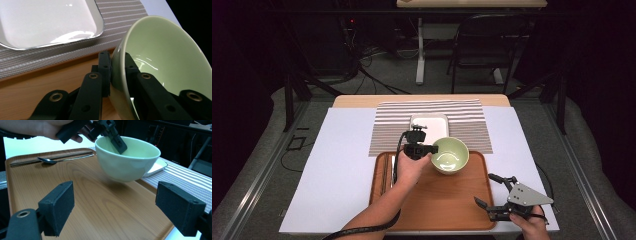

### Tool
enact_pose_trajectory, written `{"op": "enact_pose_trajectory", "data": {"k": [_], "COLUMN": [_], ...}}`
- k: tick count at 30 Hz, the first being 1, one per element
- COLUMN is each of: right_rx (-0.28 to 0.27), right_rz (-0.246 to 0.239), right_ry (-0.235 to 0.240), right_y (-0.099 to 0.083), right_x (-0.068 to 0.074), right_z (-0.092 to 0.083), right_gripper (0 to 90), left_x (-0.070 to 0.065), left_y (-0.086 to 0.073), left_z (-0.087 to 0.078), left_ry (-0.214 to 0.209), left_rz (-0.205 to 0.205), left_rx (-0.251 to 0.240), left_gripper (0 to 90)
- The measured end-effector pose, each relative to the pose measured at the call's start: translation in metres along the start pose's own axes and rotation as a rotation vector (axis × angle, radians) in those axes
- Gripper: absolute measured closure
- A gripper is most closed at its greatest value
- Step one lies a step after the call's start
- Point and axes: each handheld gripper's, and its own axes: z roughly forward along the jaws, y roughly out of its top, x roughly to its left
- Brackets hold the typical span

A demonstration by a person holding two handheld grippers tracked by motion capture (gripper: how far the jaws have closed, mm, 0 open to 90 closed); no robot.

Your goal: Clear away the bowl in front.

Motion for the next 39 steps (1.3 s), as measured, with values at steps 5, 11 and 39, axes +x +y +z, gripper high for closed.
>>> {"op": "enact_pose_trajectory", "data": {"k": [5,11,39], "right_rx": [0.001,0.0,-0.002], "right_rz": [0.0,-0.001,0.001], "right_ry": [-0.001,0.0,0.002], "right_y": [0.0,0.0,0.0], "right_x": [0.0,0.0,0.0], "right_z": [0.0,0.0,-0.001], "right_gripper": [14.9,14.9,14.9], "left_x": [-0.01,-0.019,-0.05], "left_y": [-0.007,-0.012,-0.028], "left_z": [0.007,0.013,0.04], "left_ry": [-0.012,-0.035,-0.097], "left_rz": [0.026,0.044,0.099], "left_rx": [0.022,0.043,0.095], "left_gripper": [81.2,81.1,81.1]}}
